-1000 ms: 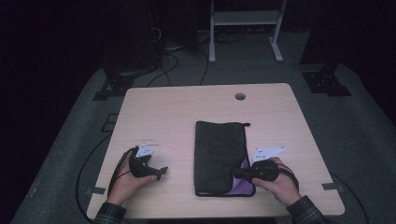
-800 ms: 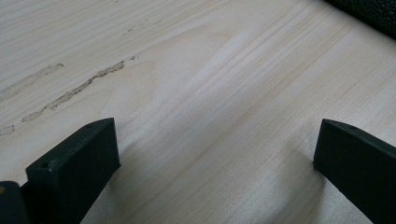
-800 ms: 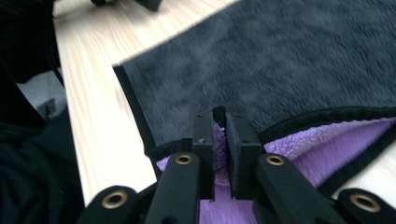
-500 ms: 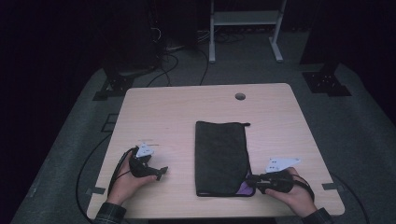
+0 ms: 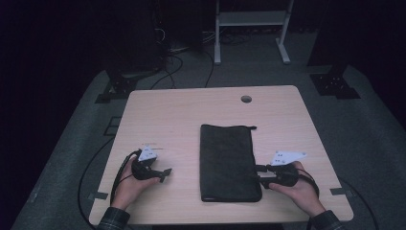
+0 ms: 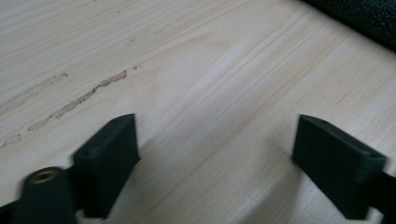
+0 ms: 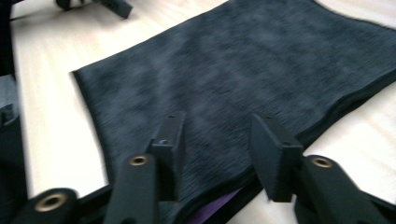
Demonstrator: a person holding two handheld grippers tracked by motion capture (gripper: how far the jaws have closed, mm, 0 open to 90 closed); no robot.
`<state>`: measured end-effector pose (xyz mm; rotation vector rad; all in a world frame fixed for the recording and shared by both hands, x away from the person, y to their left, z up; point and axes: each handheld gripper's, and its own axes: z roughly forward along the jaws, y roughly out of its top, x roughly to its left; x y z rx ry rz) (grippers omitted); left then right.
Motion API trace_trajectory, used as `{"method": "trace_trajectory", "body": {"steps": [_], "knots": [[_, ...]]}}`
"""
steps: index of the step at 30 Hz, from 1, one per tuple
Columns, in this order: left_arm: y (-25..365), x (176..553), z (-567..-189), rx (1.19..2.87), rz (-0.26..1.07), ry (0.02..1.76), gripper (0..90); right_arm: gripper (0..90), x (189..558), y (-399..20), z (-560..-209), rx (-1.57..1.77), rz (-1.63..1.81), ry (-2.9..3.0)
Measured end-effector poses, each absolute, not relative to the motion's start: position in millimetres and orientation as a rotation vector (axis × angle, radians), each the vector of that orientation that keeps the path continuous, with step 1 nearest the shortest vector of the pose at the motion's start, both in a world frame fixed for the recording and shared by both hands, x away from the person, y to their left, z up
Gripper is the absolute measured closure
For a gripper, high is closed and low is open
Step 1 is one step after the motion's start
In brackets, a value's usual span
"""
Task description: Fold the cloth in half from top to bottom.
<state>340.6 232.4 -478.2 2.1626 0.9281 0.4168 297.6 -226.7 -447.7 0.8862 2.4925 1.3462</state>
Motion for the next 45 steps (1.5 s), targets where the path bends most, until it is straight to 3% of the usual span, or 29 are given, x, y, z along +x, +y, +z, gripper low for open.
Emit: {"method": "trace_trajectory", "body": {"steps": [1,8,13,22,45], "knots": [[231.3,341.3,-477.0,2.167,0.399,0.924,29.3,52.4,301.9,-226.5,-447.1,0.890,1.335,2.492],[216.6,349.6,-469.2,2.154,0.374,0.898,38.8,48.4,334.4,-224.9,-443.5,0.900,1.298,2.445],[202.5,358.5,-461.3,2.152,0.314,0.855,51.7,47.6,354.9,-225.4,-442.6,0.912,1.267,2.432],[169.0,383.1,-450.4,2.184,0.255,0.794,62.9,46.9,384.5,-221.3,-444.2,0.932,1.218,2.436],[115.5,455.1,-437.3,2.143,0.291,0.815,52.8,41.9,456.4,-208.0,-441.2,0.973,1.178,2.398]]}}
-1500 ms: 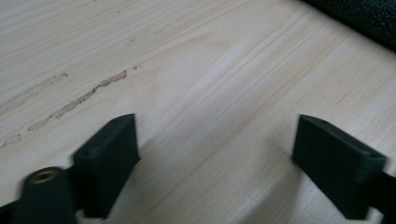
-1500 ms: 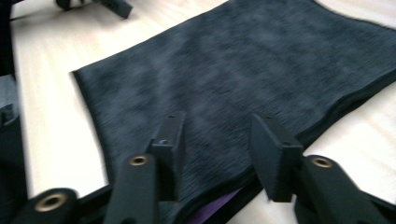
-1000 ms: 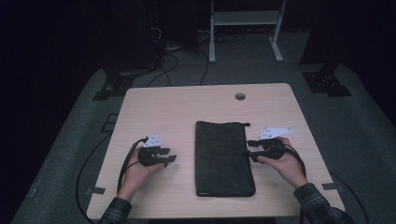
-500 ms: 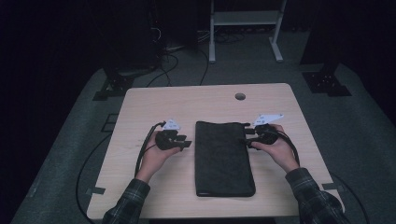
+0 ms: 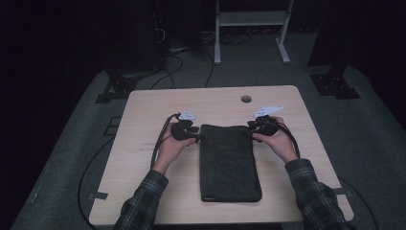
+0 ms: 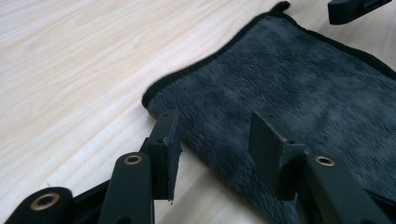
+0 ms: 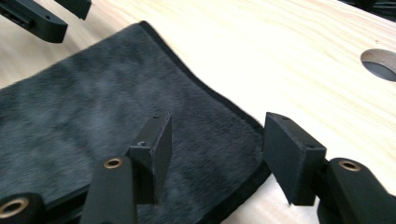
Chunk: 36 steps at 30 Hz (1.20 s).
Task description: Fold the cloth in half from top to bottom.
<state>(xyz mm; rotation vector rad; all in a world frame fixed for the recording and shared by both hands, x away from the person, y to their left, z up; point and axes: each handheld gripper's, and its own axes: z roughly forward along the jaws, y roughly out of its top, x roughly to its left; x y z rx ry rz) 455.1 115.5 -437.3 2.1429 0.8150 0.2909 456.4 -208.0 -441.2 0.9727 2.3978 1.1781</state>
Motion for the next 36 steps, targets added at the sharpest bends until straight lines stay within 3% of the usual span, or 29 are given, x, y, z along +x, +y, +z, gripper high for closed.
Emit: {"method": "trace_trajectory", "body": {"steps": [13,24,27,28,31,33,36], "knots": [[101.4,487.6,-453.5,2.211,0.359,0.876,50.5,40.7,484.6,-204.2,-466.5,1.053,1.129,2.393],[104.1,496.1,-468.5,2.228,0.310,0.887,50.5,36.3,488.6,-207.3,-481.9,1.055,1.140,2.414],[104.7,496.8,-468.9,2.231,0.293,0.866,55.4,40.7,487.8,-206.6,-481.7,1.038,1.135,2.418],[103.8,496.3,-468.5,2.238,0.286,0.851,58.5,48.7,486.5,-205.3,-480.8,1.027,1.142,2.432],[102.8,495.3,-467.8,2.240,0.270,0.849,69.0,56.4,485.5,-204.7,-479.9,1.020,1.149,2.450],[100.4,493.5,-467.4,2.232,0.240,0.860,77.3,68.3,484.2,-202.8,-479.4,1.038,1.164,2.460],[97.5,492.5,-465.6,2.243,0.244,0.882,82.4,78.0,484.0,-201.3,-478.8,1.060,1.180,2.481]]}}
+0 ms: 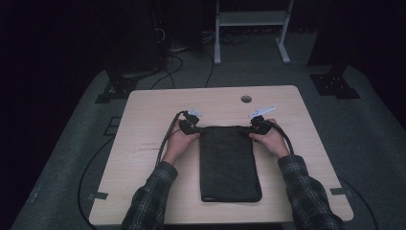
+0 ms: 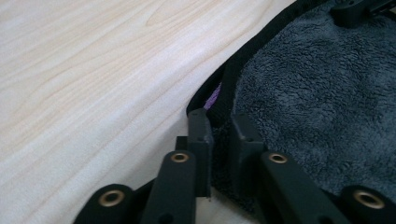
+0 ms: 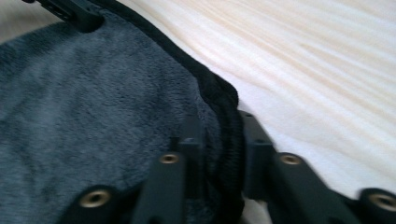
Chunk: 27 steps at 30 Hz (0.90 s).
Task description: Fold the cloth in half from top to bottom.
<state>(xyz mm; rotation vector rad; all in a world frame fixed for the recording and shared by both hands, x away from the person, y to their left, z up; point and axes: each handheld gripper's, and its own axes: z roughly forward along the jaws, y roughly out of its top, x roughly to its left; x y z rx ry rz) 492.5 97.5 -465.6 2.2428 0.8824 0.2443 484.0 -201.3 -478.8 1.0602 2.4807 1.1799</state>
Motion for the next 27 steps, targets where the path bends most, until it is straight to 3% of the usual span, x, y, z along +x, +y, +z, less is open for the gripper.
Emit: {"method": "trace_trajectory", "body": {"steps": [5,14,19,27], "knots": [[96.1,492.8,-462.3,2.252,0.284,0.892,83.9,80.2,483.7,-198.1,-475.9,1.090,1.147,2.476],[107.8,500.4,-418.6,2.140,0.443,0.859,84.1,80.5,491.8,-196.1,-441.2,1.079,1.276,2.332],[114.5,492.4,-407.1,2.112,0.420,0.820,84.0,80.4,490.7,-197.2,-424.9,1.046,1.313,2.313],[126.8,465.9,-416.4,2.109,0.301,0.771,83.9,80.2,469.6,-203.9,-435.8,1.015,1.399,2.363]]}}
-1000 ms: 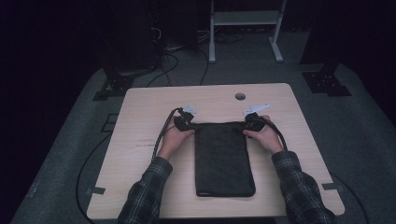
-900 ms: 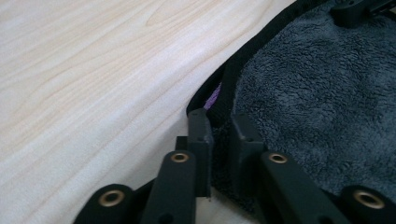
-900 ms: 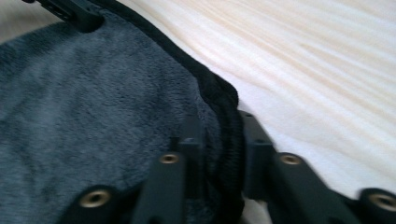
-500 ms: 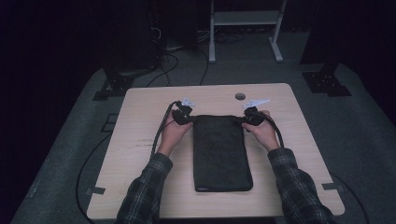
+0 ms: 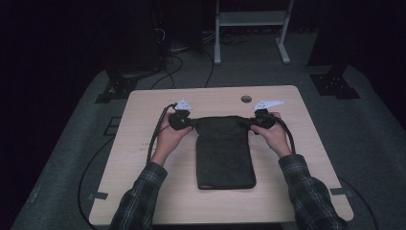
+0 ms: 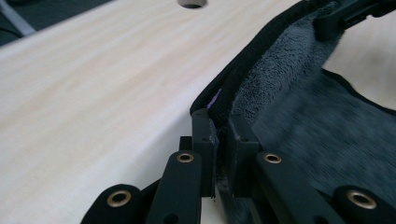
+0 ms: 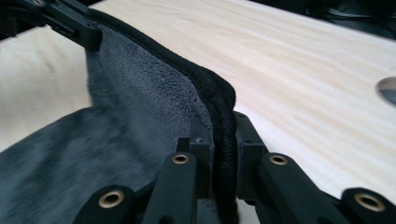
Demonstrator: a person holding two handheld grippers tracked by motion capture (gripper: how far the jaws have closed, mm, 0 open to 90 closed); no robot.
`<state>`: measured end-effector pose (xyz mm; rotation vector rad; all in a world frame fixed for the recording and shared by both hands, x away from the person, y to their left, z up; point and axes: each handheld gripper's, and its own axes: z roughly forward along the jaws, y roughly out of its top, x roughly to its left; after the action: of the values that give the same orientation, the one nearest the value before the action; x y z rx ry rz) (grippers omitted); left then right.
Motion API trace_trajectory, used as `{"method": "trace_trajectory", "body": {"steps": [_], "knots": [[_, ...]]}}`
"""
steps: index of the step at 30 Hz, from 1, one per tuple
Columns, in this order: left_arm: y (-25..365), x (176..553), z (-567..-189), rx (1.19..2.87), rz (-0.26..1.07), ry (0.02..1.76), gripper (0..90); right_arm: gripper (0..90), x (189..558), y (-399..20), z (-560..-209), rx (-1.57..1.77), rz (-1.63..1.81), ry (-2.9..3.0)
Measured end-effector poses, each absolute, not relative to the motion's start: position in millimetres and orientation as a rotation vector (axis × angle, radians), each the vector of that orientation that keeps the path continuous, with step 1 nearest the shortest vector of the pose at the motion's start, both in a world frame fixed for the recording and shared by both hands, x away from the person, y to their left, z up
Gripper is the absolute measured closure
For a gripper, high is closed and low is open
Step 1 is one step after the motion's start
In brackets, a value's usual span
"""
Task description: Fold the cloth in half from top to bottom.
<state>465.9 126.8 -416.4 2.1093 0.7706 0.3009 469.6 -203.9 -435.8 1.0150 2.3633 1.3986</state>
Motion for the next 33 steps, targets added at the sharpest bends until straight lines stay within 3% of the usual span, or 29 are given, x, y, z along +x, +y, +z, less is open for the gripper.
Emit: {"method": "trace_trajectory", "body": {"steps": [33], "knots": [[134.9,361.4,-424.9,2.172,0.147,0.587,83.7,79.3,356.0,-214.0,-440.7,0.789,1.437,2.502]]}}
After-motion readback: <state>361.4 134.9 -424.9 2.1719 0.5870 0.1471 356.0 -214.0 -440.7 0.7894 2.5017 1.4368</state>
